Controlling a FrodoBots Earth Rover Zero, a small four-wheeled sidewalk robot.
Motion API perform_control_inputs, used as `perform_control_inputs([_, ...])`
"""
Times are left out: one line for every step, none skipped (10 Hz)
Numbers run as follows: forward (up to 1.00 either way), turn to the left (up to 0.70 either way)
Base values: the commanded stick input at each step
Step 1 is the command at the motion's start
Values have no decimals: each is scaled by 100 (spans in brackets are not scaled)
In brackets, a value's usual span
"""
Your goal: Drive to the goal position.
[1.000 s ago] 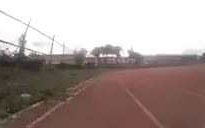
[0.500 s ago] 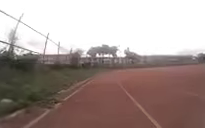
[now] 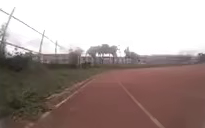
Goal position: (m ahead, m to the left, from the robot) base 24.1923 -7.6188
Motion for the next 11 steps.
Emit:
perform_control_inputs([88, -3])
perform_control_inputs([98, -14])
perform_control_inputs([100, 0])
perform_control_inputs([100, 0])
perform_control_inputs([100, 0])
perform_control_inputs([100, 0])
perform_control_inputs([100, 0])
perform_control_inputs([100, 0])
perform_control_inputs([100, 0])
perform_control_inputs([100, 0])
perform_control_inputs([100, -12])
